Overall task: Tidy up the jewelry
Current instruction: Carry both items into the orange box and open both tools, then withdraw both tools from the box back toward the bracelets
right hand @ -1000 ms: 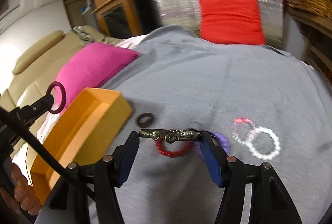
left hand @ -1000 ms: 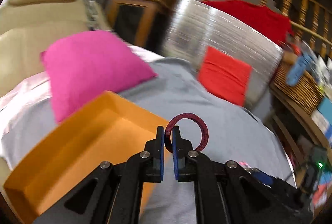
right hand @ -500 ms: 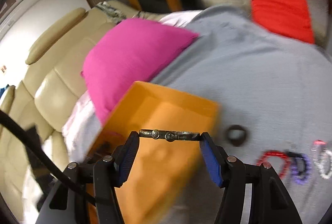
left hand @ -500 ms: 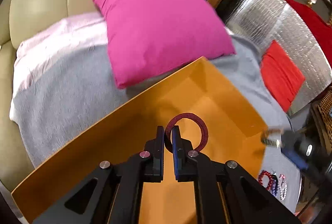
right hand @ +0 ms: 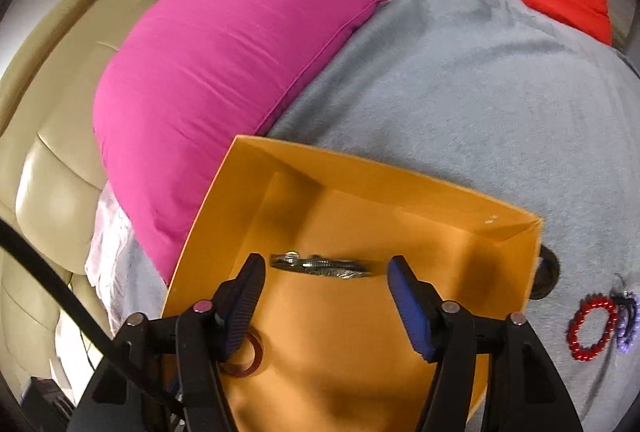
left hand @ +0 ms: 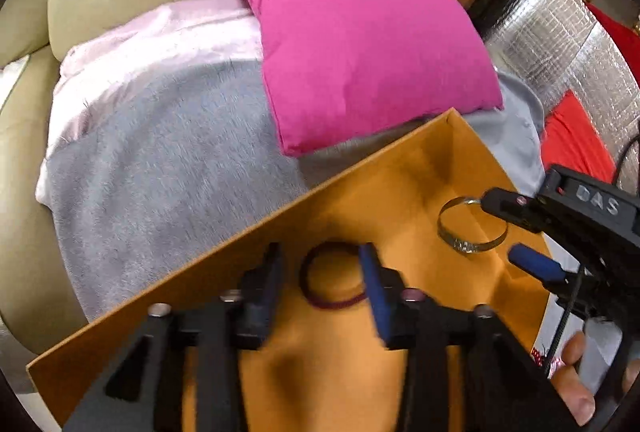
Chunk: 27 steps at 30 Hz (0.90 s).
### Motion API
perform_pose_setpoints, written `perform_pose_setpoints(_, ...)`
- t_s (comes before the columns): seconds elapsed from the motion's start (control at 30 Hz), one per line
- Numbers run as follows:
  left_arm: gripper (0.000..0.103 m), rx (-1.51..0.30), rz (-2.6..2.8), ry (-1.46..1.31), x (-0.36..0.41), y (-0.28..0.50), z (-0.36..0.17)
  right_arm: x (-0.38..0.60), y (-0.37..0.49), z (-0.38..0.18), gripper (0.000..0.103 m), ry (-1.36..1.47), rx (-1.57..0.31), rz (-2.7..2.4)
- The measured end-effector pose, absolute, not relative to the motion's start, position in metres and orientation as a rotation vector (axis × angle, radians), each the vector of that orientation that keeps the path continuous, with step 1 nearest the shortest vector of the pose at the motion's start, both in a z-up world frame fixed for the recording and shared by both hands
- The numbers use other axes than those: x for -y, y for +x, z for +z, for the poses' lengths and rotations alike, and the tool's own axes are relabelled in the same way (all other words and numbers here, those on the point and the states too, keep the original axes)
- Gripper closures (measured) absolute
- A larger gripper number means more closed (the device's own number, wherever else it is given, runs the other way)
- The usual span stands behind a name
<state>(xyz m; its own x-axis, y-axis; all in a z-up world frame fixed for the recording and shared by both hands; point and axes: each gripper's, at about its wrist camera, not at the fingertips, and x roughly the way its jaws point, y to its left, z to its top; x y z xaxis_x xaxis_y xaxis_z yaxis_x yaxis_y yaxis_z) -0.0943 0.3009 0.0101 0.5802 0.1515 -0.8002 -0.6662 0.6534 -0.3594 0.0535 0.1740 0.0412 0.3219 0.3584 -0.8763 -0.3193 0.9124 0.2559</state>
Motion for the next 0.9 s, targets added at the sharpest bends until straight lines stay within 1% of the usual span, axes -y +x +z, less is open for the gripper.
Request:
perform_pose_setpoints(0.1, 0.052, -0.773, 0.533, -0.679, -0.295, -0.097, 0.020, -0.159, 0.046, 0.059, 0.033, 0.055, -1.111, 0.485)
perform_pose_setpoints(0.17, 0.045, -0.734, 0.547, -0.623, -0.287, -0.099, 0.031, -0.139, 0.035, 0.078, 0.033, 0.061, -1.040, 0.503)
perform_pose_setpoints(0.23, 0.042, -0.691, 0.560, -0.563, -0.276, -0.101, 0.041, -0.116, 0.024, 0.095, 0.033, 0.078, -0.978, 0.503)
perform_pose_setpoints(0.3, 0.036, -0.659, 0.569, -0.519, -0.267, -0.103, 0.050, -0.084, 0.014, 0.109, 0.033, 0.105, -0.912, 0.491)
perform_pose_setpoints(0.43, 0.034, -0.601, 0.574, -0.431, -0.243, -0.104, 0.063, 0.002, -0.006, 0.125, 0.033, 0.191, -0.794, 0.416)
perform_pose_setpoints(0.5, 0.032, -0.581, 0.567, -0.395, -0.232, -0.104, 0.068, 0.043, -0.014, 0.123, 0.033, 0.242, -0.772, 0.375)
perform_pose_setpoints(0.67, 0.030, -0.525, 0.533, -0.297, -0.198, -0.101, 0.080, 0.135, -0.032, 0.097, 0.035, 0.374, -0.770, 0.258)
perform_pose_setpoints(0.8, 0.028, -0.489, 0.505, -0.199, -0.167, -0.096, 0.085, 0.202, -0.035, 0.065, 0.035, 0.544, -0.780, 0.174)
perform_pose_setpoints(0.9, 0.027, -0.476, 0.489, -0.126, -0.147, -0.092, 0.087, 0.237, -0.031, 0.039, 0.037, 0.615, -0.836, 0.109)
